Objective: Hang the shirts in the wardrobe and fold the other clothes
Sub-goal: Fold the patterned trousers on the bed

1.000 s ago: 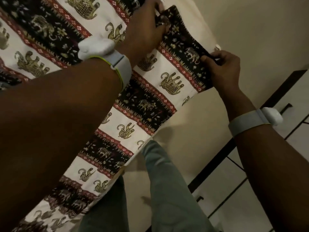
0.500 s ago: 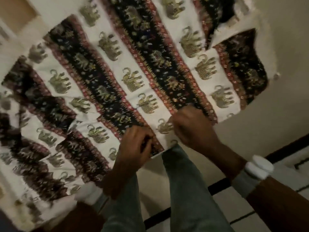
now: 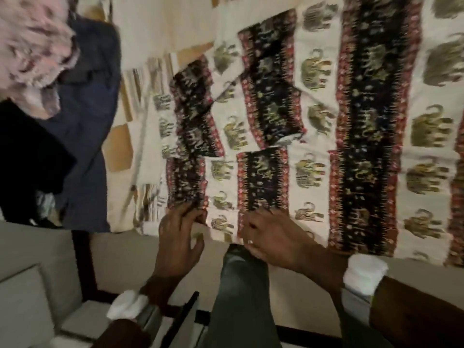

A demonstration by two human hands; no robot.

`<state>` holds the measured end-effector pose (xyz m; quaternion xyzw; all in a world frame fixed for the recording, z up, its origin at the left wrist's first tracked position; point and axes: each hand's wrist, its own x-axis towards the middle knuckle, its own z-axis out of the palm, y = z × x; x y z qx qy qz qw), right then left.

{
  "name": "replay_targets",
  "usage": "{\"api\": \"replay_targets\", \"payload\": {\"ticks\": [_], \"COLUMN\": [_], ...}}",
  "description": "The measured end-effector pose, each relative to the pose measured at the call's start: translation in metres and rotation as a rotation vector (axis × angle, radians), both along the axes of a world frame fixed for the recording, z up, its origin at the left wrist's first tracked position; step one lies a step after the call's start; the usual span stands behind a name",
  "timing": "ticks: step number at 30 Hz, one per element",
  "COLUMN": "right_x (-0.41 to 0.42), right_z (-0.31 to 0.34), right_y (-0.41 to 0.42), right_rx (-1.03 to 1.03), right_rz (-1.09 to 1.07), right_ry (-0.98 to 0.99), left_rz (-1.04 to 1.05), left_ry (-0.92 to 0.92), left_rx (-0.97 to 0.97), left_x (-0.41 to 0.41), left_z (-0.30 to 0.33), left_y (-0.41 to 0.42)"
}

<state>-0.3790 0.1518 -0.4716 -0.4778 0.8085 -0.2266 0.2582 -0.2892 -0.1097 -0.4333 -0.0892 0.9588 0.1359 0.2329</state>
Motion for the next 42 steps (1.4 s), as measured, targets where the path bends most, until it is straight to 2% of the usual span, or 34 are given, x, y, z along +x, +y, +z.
{"api": "replay_targets", "payload": {"ticks": [5, 9, 12, 14, 17, 19, 21, 24, 25, 30, 33, 37, 42], "right_x": [0.012, 0.017, 0.014, 0.007, -0.01, -0.026, -0.048, -0.089, -0.104, -0.182, -0.222, -0.258, -0.266], "right_z": [-0.006, -0.01, -0.012, -0.008, 0.015, 0.027, 0.031, 0.033, 0.034, 0.041, 0.038, 0.017, -0.001], "right_y": [-0.064, -0.094, -0.108, -0.111, -0.115, -0.11, -0.103, -0.096, -0.094, -0.092, -0.102, -0.121, -0.131], "right_rx": [0.076, 0.275, 0.289, 0.188, 0.025, -0.029, -0.032, -0.009, -0.002, -0.012, -0.029, 0.023, 0.07], "right_rz": [-0.025, -0.211, -0.354, -0.485, -0.756, -0.847, -0.855, -0.829, -0.804, -0.797, -0.814, -0.841, -0.9], "right_ry": [0.005, 0.016, 0.007, -0.123, -0.479, -0.68, -0.726, -0.644, -0.608, -0.509, -0.406, -0.324, -0.196], "left_rz": [-0.052, -0.117, -0.195, -0.211, -0.247, -0.251, -0.067, 0.34, 0.403, 0.345, 0.505, 0.726, 0.807], "left_ry": [-0.025, 0.048, 0.13, 0.17, 0.197, 0.231, 0.215, 0.135, 0.1, 0.19, 0.259, 0.288, 0.326], "left_rx": [0.111, 0.155, 0.126, 0.105, 0.136, 0.251, 0.444, 0.641, 0.689, 0.829, 0.96, 0.832, 0.57], "left_x": [-0.005, -0.017, -0.024, -0.03, -0.047, -0.063, -0.085, -0.125, -0.14, -0.206, -0.235, -0.256, -0.269], "left_z": [-0.021, -0.027, -0.031, -0.034, -0.039, -0.038, -0.029, -0.018, -0.015, -0.007, -0.015, -0.052, -0.064], "left_y": [-0.031, -0.046, -0.064, -0.074, -0.097, -0.108, -0.115, -0.126, -0.128, -0.119, -0.103, -0.104, -0.095]}}
